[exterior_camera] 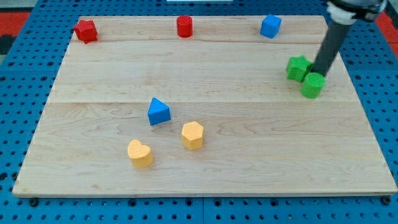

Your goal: Move the green star diagonally to the bottom left of the blue cube

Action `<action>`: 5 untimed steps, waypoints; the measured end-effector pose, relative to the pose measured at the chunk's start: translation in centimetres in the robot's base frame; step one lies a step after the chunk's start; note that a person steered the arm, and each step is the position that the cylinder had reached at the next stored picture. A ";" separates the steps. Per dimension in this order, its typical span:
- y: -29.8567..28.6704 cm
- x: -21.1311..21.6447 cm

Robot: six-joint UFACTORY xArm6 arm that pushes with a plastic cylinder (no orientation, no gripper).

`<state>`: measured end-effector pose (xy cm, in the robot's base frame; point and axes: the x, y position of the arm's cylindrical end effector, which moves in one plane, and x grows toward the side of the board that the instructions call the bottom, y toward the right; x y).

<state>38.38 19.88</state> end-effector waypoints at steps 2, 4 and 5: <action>1.4 -1.7; -9.5 -0.7; -8.7 -1.3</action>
<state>37.09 11.17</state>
